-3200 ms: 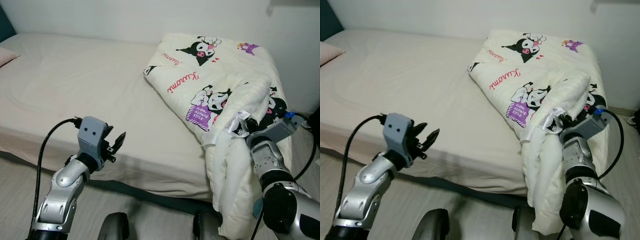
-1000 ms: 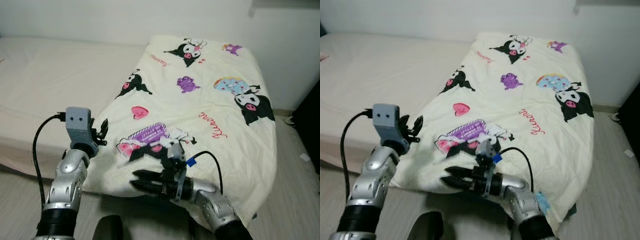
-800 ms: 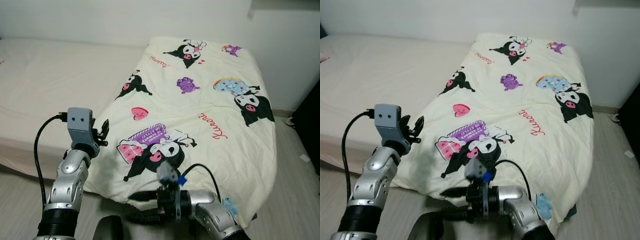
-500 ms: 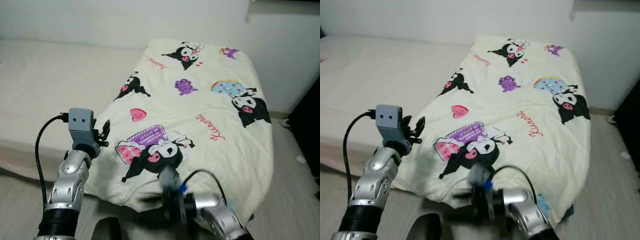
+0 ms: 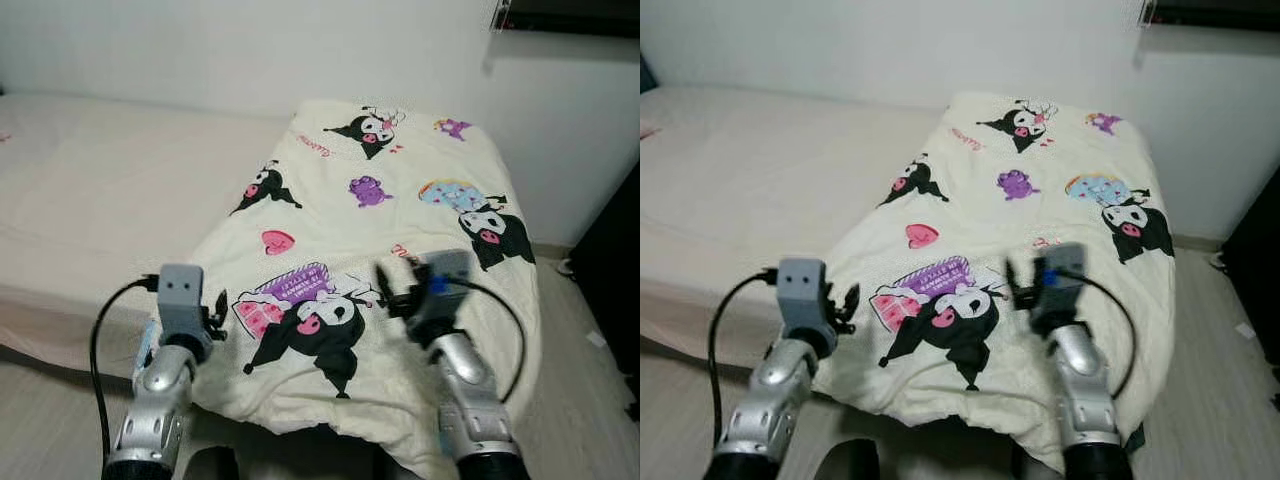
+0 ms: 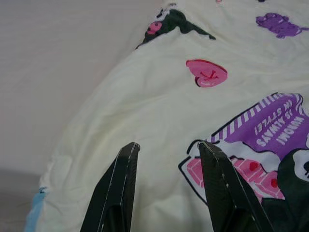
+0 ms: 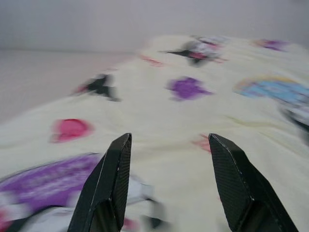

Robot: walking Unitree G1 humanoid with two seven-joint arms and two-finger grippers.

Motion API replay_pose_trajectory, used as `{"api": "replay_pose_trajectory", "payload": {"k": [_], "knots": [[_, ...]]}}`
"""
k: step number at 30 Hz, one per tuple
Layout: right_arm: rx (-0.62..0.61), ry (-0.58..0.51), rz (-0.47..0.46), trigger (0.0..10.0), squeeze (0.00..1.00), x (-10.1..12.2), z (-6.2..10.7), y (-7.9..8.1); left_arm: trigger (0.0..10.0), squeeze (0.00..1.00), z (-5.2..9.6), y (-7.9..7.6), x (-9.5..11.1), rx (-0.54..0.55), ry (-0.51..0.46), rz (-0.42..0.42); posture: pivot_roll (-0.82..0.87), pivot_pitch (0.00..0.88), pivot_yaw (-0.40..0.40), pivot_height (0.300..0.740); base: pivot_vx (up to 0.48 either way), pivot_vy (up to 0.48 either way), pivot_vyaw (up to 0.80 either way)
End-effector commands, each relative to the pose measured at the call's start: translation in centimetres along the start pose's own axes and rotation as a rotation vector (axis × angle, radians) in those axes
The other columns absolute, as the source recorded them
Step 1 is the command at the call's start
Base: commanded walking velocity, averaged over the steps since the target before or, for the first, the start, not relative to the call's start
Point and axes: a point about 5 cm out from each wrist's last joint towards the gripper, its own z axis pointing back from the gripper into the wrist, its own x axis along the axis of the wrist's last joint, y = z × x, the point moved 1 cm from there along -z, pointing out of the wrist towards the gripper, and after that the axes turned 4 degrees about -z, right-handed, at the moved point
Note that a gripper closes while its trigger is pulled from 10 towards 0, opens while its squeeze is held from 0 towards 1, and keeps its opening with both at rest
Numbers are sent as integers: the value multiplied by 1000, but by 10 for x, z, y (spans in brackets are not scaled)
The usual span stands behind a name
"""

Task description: Clean up the room

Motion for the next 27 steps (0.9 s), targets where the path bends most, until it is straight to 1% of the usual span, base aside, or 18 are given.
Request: {"api": "replay_pose_trajectory", "payload": {"k": [1, 4, 8, 10, 13, 14, 20, 23, 25, 27], "knots": [[-18, 43, -41, 10000, 0, -13, 4, -1, 10000, 0, 0, -3, 8, -5, -53, -27, 17, 2, -47, 591, 0, 0, 0], [-26, 55, -54, 10000, 0, -15, 4, -1, 10000, 0, -1, -4, 9, -8, -58, -37, 17, 2, -47, 601, 0, 0, 0], [-64, 63, -46, 10000, 0, -18, 4, 0, 10000, 0, -2, -5, 11, -3, -63, -40, 25, 0, -46, 616, 0, 0, 0], [-85, 81, -40, 10000, 0, -24, 4, -1, 10000, 0, -3, -4, 14, 7, -71, -40, 40, 0, -49, 626, 0, 0, 0], [-81, 93, -39, 10000, 0, -27, 5, 0, 10000, 0, -4, -3, 15, 16, -75, -42, 42, 0, -48, 631, 0, 0, 0], [-77, 106, -41, 10000, 0, -30, 4, -1, 10000, 0, -4, -2, 16, 24, -81, -45, 44, 0, -45, 641, 0, 0, 0], [-87, 112, -50, 10000, 0, -31, 4, -3, 10000, 0, -5, -4, 16, 14, -84, -45, 43, 0, -47, 651, 0, 0, 0], [-98, 123, -55, 10000, 0, -34, 5, -6, 10000, 0, -7, -9, 18, -4, -84, -45, 36, 0, -61, 666, 0, 0, 0], [-98, 123, -55, 10000, 0, -34, 5, -6, 10000, 0, -7, -9, 18, -4, -84, -45, 36, 0, -61, 666, 0, 0, 0], [-99, 122, -56, 10000, 0, -33, 4, -5, 10000, 0, -8, -7, 18, 19, -76, -54, 20, 0, -50, 676, 0, 0, 0]]}}
